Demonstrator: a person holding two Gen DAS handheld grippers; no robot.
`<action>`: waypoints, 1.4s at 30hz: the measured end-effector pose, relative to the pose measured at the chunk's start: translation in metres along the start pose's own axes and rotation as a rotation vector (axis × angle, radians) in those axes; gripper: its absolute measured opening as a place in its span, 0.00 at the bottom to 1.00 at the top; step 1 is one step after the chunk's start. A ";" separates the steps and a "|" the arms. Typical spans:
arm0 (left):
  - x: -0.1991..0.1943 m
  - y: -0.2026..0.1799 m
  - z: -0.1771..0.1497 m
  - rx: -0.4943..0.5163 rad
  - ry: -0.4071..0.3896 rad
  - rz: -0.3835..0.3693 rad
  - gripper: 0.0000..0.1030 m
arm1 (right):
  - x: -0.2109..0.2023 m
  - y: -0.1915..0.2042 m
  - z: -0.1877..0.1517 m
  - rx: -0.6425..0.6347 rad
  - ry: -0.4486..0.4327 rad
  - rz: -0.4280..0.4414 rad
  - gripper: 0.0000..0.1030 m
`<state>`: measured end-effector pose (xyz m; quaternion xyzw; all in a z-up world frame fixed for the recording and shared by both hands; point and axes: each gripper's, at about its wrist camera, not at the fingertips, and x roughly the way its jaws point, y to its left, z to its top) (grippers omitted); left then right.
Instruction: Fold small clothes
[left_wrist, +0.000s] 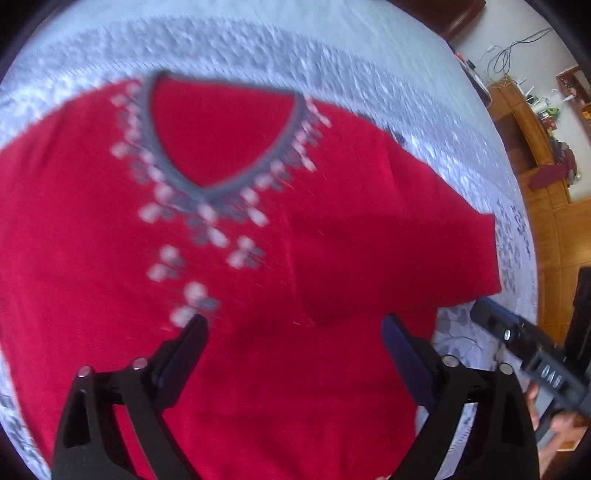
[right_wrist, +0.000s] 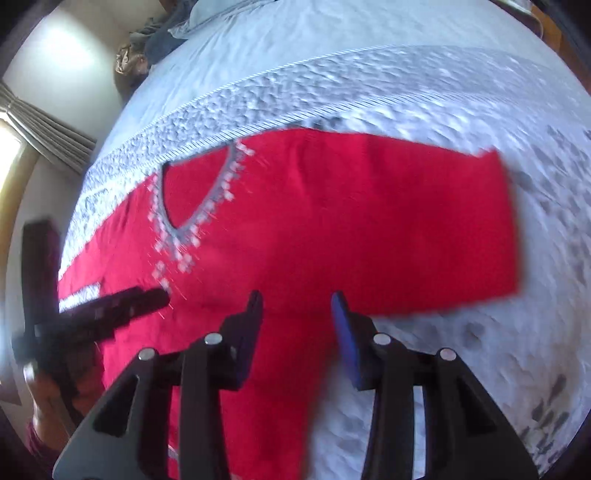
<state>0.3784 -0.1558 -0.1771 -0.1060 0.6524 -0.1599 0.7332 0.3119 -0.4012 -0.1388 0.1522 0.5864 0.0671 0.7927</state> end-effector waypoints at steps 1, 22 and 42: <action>0.008 -0.002 0.000 -0.008 0.017 -0.001 0.86 | -0.001 -0.006 -0.007 0.000 0.002 -0.002 0.38; -0.077 0.032 0.031 -0.134 -0.307 -0.008 0.03 | -0.024 -0.051 -0.049 0.054 -0.073 -0.001 0.38; -0.088 0.197 0.037 -0.273 -0.374 0.160 0.03 | 0.063 -0.037 0.040 0.208 0.059 0.098 0.39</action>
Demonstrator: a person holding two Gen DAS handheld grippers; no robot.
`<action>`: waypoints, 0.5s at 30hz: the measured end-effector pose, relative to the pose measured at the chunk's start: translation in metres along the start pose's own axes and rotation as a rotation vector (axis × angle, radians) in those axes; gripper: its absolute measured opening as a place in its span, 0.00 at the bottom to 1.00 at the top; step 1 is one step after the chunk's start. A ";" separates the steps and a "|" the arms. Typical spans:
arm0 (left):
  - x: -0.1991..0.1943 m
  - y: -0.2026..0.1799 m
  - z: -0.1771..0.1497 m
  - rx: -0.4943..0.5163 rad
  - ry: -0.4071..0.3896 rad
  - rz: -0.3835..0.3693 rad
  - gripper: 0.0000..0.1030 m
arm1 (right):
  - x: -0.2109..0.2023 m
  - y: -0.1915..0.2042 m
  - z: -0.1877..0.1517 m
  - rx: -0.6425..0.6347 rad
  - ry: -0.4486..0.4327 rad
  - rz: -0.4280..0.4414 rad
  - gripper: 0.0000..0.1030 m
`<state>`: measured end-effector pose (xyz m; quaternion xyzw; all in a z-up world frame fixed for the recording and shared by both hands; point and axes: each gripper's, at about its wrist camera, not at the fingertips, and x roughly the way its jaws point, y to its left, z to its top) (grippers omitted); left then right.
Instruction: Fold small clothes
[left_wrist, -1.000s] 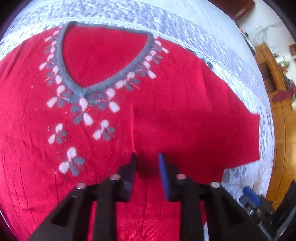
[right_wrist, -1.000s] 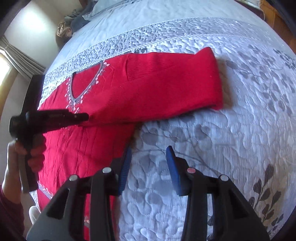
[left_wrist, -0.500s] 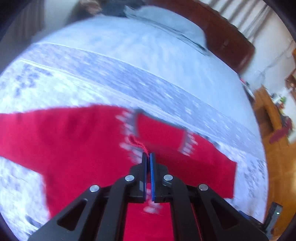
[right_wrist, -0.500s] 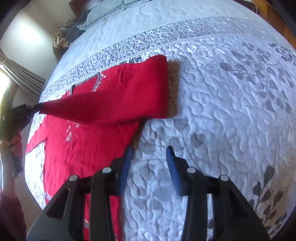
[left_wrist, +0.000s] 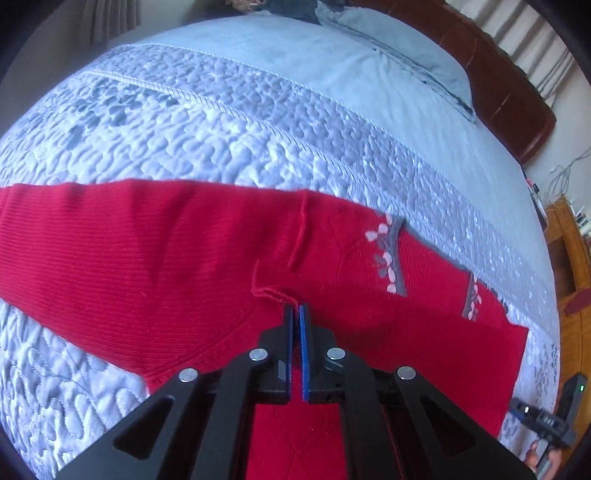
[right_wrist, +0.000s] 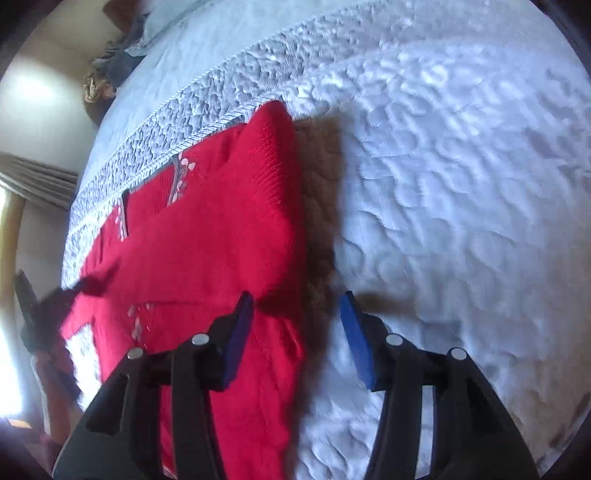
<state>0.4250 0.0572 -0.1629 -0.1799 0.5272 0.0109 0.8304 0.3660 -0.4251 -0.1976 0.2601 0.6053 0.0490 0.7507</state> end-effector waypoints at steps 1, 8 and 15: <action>0.002 -0.001 -0.003 0.002 0.006 -0.011 0.03 | 0.004 0.000 0.004 0.004 0.008 0.010 0.24; 0.005 -0.007 -0.007 0.056 0.012 0.008 0.26 | 0.010 -0.007 0.007 -0.027 0.021 -0.146 0.06; -0.027 -0.004 0.004 0.004 -0.069 -0.022 0.29 | -0.019 0.021 0.035 -0.107 -0.109 -0.196 0.18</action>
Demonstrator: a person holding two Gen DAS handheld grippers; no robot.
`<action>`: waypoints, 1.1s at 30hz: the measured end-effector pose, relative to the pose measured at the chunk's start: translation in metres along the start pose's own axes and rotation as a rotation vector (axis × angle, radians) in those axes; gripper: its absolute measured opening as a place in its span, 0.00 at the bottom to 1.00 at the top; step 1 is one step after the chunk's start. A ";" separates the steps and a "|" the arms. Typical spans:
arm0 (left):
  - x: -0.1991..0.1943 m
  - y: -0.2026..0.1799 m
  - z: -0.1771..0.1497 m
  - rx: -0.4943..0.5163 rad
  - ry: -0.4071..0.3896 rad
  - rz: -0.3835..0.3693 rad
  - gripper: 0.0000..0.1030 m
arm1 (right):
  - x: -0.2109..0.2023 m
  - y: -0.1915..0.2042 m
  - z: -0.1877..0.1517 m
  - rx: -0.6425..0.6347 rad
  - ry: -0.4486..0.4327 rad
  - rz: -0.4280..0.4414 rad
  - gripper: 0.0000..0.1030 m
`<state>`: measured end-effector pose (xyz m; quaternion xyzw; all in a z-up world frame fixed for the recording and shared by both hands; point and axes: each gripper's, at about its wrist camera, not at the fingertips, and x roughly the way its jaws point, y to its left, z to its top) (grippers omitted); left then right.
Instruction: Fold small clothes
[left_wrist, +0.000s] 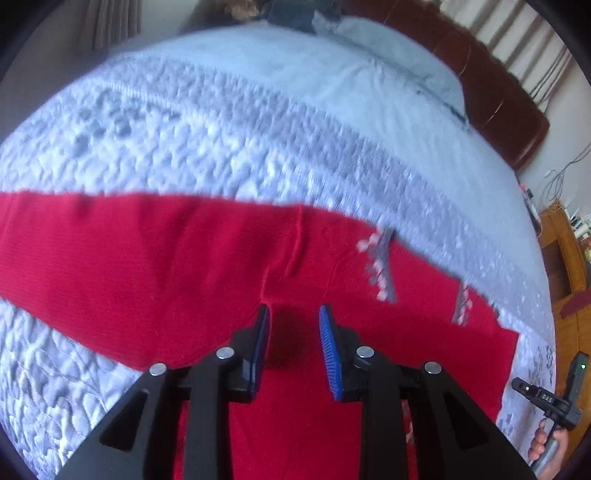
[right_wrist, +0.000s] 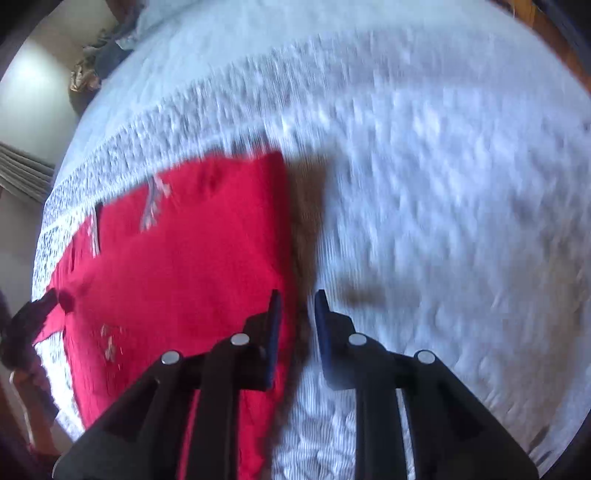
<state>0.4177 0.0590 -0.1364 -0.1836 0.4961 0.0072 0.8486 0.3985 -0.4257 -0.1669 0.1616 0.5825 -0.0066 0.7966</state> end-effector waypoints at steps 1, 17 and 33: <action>-0.004 -0.007 0.003 0.012 -0.019 -0.010 0.30 | -0.001 0.004 0.005 -0.005 -0.015 0.001 0.18; 0.042 -0.013 -0.014 0.115 0.119 -0.066 0.41 | 0.030 0.024 0.013 -0.009 0.005 -0.050 0.25; -0.089 0.274 -0.006 -0.214 0.062 0.279 0.75 | 0.011 0.132 -0.161 -0.331 0.123 -0.012 0.39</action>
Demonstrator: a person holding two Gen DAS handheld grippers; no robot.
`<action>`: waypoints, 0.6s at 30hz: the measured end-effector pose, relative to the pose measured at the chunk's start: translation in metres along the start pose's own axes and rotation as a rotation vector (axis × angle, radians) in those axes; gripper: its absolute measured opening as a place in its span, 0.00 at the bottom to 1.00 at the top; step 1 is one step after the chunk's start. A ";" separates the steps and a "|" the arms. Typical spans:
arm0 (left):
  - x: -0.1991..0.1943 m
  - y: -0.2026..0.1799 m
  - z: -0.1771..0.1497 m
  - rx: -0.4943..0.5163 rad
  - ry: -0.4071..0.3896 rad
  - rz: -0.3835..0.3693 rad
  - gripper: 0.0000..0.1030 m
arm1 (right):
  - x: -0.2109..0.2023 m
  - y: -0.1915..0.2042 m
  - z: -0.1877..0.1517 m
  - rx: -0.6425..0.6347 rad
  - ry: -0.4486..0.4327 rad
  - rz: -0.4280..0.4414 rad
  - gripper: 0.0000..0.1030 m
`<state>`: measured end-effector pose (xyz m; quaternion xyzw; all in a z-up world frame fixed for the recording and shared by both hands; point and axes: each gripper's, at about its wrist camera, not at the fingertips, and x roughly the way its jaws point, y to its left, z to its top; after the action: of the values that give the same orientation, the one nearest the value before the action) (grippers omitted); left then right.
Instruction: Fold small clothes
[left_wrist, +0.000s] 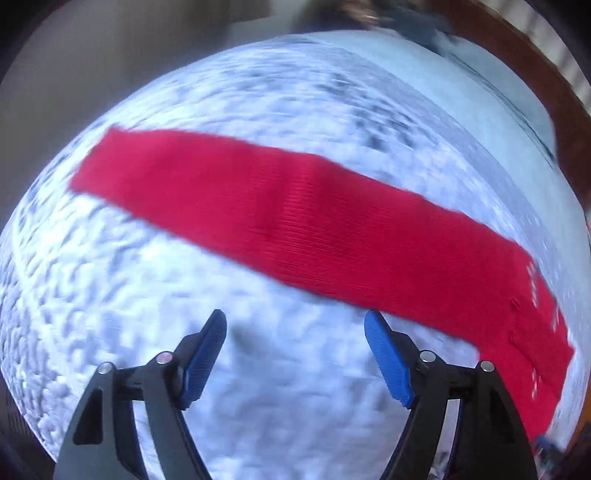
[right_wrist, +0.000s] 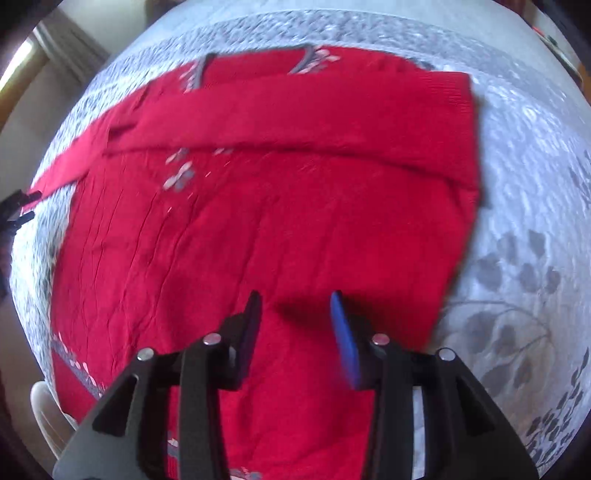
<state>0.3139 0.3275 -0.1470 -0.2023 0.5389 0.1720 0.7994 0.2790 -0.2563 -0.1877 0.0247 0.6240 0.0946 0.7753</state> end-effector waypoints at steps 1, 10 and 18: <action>0.001 0.021 0.008 -0.055 -0.005 -0.002 0.75 | 0.001 0.004 -0.001 -0.005 0.000 0.000 0.40; 0.016 0.109 0.069 -0.353 -0.075 -0.067 0.74 | 0.002 0.017 -0.008 -0.007 -0.013 -0.024 0.42; 0.021 0.116 0.087 -0.336 -0.160 0.029 0.15 | -0.002 0.017 -0.016 -0.025 -0.024 -0.038 0.43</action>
<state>0.3328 0.4727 -0.1539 -0.3109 0.4401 0.2866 0.7921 0.2612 -0.2415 -0.1866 0.0042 0.6137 0.0874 0.7847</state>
